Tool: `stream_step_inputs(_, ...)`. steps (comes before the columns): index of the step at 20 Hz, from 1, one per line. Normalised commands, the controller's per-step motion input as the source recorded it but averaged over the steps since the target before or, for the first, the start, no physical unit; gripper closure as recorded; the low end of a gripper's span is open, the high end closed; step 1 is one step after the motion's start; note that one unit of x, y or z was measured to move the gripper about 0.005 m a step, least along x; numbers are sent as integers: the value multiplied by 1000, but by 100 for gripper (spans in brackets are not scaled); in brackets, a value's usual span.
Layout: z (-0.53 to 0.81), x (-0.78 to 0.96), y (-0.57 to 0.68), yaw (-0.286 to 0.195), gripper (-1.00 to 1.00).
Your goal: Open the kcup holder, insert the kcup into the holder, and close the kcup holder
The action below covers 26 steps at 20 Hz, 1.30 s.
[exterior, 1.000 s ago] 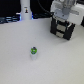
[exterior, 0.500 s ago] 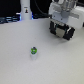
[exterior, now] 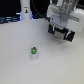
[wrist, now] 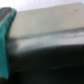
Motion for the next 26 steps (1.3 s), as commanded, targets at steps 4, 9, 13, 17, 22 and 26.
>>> stream_step_inputs(4,219,931,-302,-63,100)
stream_step_inputs(9,187,918,-321,-58,100)
stream_step_inputs(13,164,885,-370,-65,100)
stream_step_inputs(17,172,756,-379,-58,100)
stream_step_inputs(22,211,448,-167,-67,-100)
stream_step_inputs(26,362,201,-206,-111,-100)
